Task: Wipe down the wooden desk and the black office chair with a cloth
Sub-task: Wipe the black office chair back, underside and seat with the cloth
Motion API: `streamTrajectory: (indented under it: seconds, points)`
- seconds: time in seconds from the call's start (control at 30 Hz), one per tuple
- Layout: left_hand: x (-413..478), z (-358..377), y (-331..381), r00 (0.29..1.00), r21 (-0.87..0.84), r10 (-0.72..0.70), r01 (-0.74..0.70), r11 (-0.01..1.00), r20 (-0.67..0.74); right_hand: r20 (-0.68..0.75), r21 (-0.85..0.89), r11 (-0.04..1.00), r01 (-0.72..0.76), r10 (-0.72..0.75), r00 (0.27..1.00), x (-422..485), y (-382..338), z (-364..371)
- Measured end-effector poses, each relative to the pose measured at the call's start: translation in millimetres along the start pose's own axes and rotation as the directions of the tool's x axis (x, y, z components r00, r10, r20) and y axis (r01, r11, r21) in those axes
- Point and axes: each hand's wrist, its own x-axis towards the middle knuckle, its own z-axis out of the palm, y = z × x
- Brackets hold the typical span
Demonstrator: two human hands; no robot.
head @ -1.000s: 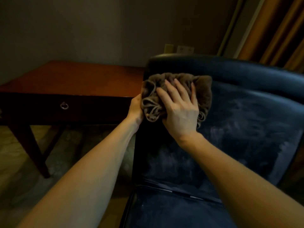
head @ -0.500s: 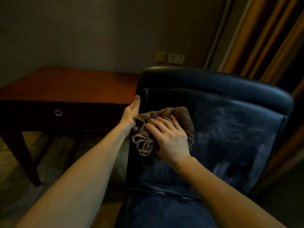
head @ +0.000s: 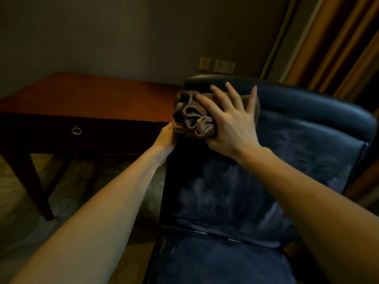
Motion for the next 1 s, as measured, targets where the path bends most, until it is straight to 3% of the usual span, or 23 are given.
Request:
streamTrajectory:
  seconds: [0.07, 0.17, 0.27, 0.33, 0.4, 0.5, 0.57, 0.7, 0.8, 0.87, 1.0]
  points:
    - [0, -4, 3, 0.997, -0.049, -0.061, 0.064, 0.997, 0.052, 0.034, 0.026, 1.0, -0.003, 0.002, 0.999, -4, -8, 23]
    - [-1, -10, 2, 0.989, -0.054, -0.116, 0.121, 0.991, 0.087, -0.11, 0.126, 0.992, -0.033, 0.047, 0.993, -19, -21, 50]
    - [2, -9, 0, 0.983, -0.185, -0.172, 0.182, 0.966, 0.069, -0.231, 0.217, 0.976, 0.007, 0.044, 0.972, -44, -33, 72]
    - [1, -3, 3, 0.971, -0.24, -0.215, 0.234, 0.942, 0.104, -0.266, 0.272, 0.962, -0.002, 0.077, 0.961, -57, -44, 81]
    - [-2, -5, 4, 0.972, -0.175, -0.21, 0.226, 0.958, 0.103, -0.277, 0.324, 0.946, 0.004, 0.091, 0.957, -69, -55, 86]
    - [-4, -13, 3, 0.992, 0.01, -0.123, 0.123, 0.992, -0.009, -0.229, 0.359, 0.933, 0.031, 0.056, 0.972, -79, -61, 86]
    - [-5, -17, -1, 0.993, 0.084, -0.119, 0.119, 0.989, -0.003, -0.178, 0.354, 0.932, 0.077, -0.013, 0.984, -92, -63, 84]
    - [-15, -13, 0, 0.995, 0.037, -0.1, 0.1, 0.994, 0.004, 0.011, 0.33, 0.911, 0.246, -0.264, 0.964, -122, -59, 71]
    - [-26, -8, 4, 0.994, 0.069, -0.107, 0.11, 0.992, -0.037, 0.06, 0.358, 0.892, 0.278, -0.319, 0.946, -128, -57, 52]
    - [-26, -7, 8, 0.993, 0.085, -0.11, 0.114, 0.99, -0.049, -0.022, 0.342, 0.893, 0.293, -0.304, 0.952, -120, -52, 33]
    - [-28, -9, 7, 0.993, 0.034, -0.101, 0.103, 0.994, -0.06, -0.316, 0.251, 0.944, 0.217, -0.132, 0.939, -84, -32, -9]
